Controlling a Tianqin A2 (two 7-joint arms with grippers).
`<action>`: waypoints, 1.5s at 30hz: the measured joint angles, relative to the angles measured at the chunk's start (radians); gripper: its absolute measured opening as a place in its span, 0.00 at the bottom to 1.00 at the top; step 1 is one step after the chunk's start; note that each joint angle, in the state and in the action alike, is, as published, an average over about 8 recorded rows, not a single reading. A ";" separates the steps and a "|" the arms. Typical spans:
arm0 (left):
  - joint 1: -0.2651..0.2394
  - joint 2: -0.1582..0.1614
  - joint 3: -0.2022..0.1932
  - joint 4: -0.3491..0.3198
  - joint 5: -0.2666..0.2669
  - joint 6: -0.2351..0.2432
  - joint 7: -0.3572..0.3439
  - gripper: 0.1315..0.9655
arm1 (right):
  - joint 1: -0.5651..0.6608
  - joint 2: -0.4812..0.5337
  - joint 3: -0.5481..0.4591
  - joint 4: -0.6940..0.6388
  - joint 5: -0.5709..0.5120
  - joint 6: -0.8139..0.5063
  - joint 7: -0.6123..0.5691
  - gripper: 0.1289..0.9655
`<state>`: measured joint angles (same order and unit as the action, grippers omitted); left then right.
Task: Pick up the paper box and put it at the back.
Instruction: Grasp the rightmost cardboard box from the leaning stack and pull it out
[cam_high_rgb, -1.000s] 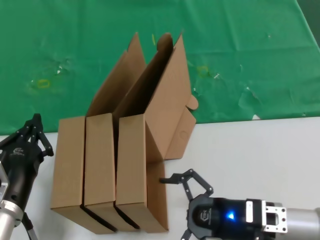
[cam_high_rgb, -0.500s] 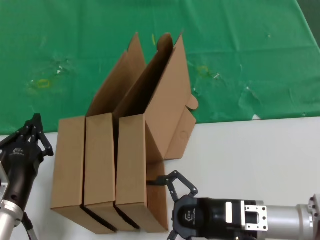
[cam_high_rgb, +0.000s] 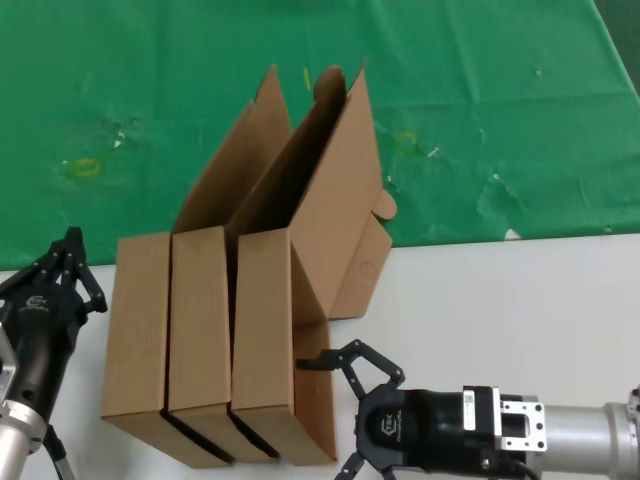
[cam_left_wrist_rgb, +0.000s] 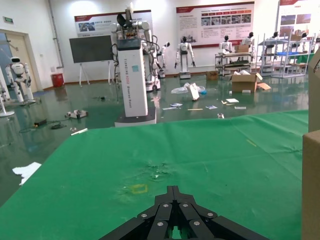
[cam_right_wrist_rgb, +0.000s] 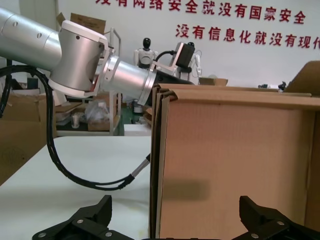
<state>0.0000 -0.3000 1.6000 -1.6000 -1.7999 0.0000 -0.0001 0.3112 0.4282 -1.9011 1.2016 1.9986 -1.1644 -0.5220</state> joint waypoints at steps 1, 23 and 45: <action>0.000 0.000 0.000 0.000 0.000 0.000 0.000 0.02 | 0.001 0.000 0.001 -0.002 -0.001 -0.001 0.001 0.95; 0.000 0.000 0.000 0.000 0.000 0.000 0.000 0.02 | 0.036 -0.021 0.009 -0.059 -0.030 -0.023 -0.012 0.57; 0.000 0.000 0.000 0.000 0.000 0.000 0.000 0.02 | 0.021 -0.011 0.007 -0.042 -0.042 -0.043 -0.019 0.12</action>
<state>0.0000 -0.3000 1.6000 -1.6000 -1.7998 0.0000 -0.0002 0.3319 0.4174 -1.8946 1.1595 1.9571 -1.2070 -0.5407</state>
